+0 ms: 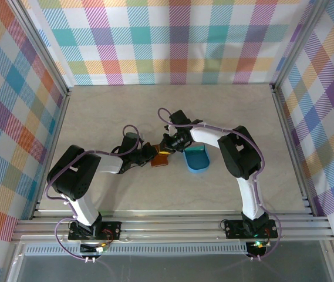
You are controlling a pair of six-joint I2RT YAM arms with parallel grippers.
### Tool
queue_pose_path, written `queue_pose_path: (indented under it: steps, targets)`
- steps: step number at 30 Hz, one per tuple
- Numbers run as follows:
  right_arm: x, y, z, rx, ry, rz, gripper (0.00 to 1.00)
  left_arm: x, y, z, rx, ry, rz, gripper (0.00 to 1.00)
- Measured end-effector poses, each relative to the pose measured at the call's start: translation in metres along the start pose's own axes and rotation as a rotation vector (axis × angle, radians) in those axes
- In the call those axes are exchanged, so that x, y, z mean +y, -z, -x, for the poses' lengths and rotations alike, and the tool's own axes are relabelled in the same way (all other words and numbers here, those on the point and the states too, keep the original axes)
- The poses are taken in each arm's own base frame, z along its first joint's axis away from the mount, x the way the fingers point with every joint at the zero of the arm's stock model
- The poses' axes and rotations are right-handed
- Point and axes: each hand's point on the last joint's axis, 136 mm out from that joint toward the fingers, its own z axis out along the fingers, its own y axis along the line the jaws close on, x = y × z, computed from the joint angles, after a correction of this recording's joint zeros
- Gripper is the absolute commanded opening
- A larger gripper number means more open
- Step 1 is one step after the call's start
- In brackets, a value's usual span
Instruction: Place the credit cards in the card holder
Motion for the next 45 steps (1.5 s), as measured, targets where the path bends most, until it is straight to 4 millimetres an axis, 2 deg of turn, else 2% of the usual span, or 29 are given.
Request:
queue_pose_path:
  steps: [22,23,27,32,35,37,38,40,43,45]
  targets:
    - [-0.002,-0.006,-0.001,-0.023,-0.027,-0.04,0.0,0.002,0.001,0.001,-0.001,0.011,0.005,0.0]
    - [-0.001,-0.006,-0.001,-0.023,-0.027,-0.04,0.03,0.002,0.002,0.001,-0.001,0.011,0.007,0.0]
    - [0.001,-0.003,0.001,-0.027,-0.031,-0.054,0.29,0.003,0.002,0.003,-0.003,0.014,0.007,0.0]
    - [0.004,0.008,0.008,-0.049,-0.028,-0.114,0.38,0.005,0.004,0.01,-0.012,0.018,0.013,0.0]
    - [0.009,0.023,0.011,-0.074,-0.018,-0.133,0.38,0.007,0.008,0.015,-0.016,0.01,0.031,0.0]
    - [0.016,0.041,0.016,-0.109,-0.007,-0.131,0.4,0.007,0.013,0.021,-0.026,0.005,0.042,0.0]
    - [0.022,0.056,0.021,-0.142,0.004,-0.12,0.43,0.006,0.018,0.026,-0.036,-0.001,0.045,0.01]
    - [0.033,0.087,0.029,-0.215,0.032,-0.092,0.46,-0.001,0.031,0.034,-0.06,-0.024,0.042,0.09]
    - [0.041,0.149,0.039,-0.366,0.092,-0.034,0.56,-0.027,0.06,0.054,-0.133,-0.105,0.021,0.27]
    - [0.035,0.197,0.044,-0.495,0.131,-0.005,0.64,-0.048,0.087,0.071,-0.214,-0.184,0.01,0.4]
